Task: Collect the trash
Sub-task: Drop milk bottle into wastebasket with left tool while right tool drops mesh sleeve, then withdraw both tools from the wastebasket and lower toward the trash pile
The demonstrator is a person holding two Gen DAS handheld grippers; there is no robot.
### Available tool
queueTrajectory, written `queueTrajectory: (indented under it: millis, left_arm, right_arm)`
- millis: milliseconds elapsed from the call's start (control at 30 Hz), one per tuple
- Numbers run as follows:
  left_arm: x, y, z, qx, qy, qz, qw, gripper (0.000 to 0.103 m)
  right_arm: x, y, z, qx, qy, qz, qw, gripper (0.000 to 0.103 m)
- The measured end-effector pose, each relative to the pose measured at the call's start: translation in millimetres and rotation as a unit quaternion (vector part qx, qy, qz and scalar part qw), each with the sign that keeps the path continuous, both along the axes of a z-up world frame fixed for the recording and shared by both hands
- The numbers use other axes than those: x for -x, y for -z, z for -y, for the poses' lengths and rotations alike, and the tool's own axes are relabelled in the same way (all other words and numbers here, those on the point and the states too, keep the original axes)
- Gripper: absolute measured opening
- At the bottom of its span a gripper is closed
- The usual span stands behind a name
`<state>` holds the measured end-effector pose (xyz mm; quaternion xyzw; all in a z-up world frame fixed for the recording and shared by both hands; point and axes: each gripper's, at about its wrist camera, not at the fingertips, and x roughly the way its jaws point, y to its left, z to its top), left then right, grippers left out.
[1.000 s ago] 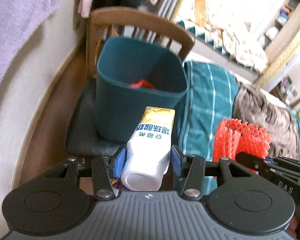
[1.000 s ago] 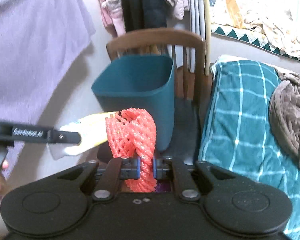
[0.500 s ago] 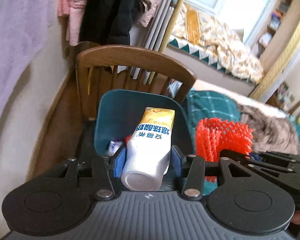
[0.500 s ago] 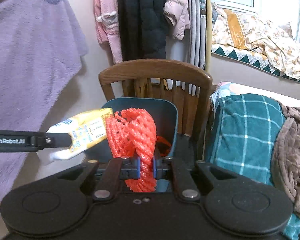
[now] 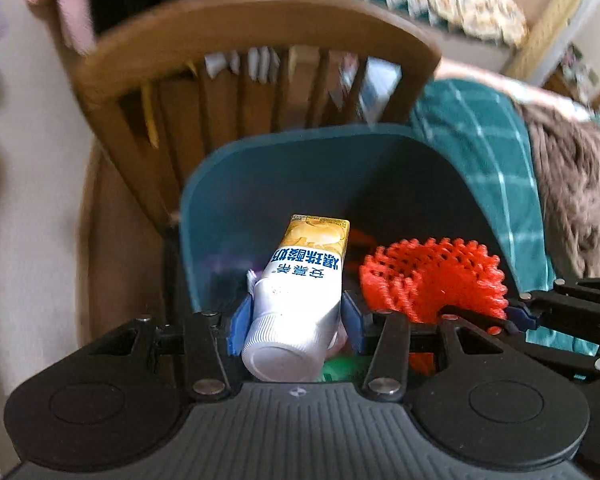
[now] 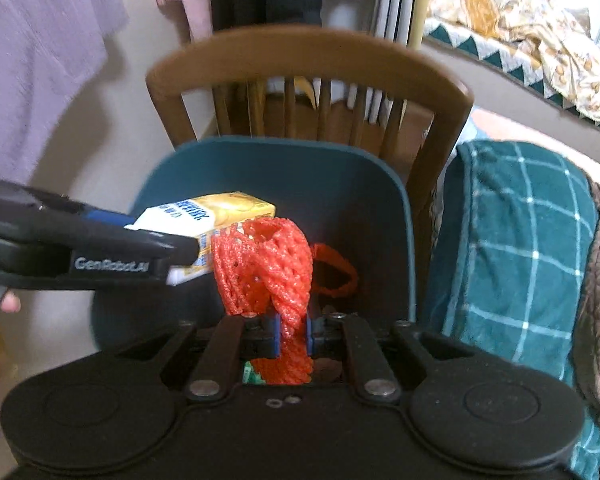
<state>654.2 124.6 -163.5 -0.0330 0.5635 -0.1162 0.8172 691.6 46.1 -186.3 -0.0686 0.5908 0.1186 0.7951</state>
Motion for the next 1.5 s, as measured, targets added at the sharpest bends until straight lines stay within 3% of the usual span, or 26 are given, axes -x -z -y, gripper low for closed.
queueTrajectory:
  millis: [300,367,633,767,867,1033,1167,1500]
  left_arm:
    - [-13,27,27,-0.05,0.091,-0.017,0.9944,0.045]
    - [-15,27,31,-0.041,0.106,-0.025,0.9933,0.045]
    - [-23,30,36,-0.036,0.123,-0.038,0.9911,0.046]
    - [-21,26,39,-0.042,0.131,-0.032,0.9899,0.046]
    - [-16,21,37,-0.042,0.133,-0.025,0.99,0.047]
    - [-4,8,37,-0.037,0.13,-0.008,0.9908,0.058]
    - [12,-7,39,-0.046,0.117,0.014,0.992,0.059]
    - [76,-49,50,-0.046,0.037,0.051,0.997,0.062]
  right_arm:
    - [-3,33,-14,0.035,-0.011,-0.046,0.998,0.011]
    - [-3,40,-18,0.044,-0.016,-0.055,0.997,0.012]
    - [6,52,-23,0.067,-0.027,-0.078,0.994,0.024]
    - [11,48,-24,0.067,-0.026,-0.072,0.995,0.037]
    - [15,42,-22,0.059,-0.019,-0.066,0.996,0.041]
    - [26,20,-13,0.035,-0.006,-0.046,0.998,0.049]
    - [36,0,-2,0.011,0.002,-0.023,1.0,0.055]
    - [79,-60,36,-0.047,-0.031,0.032,0.998,0.063]
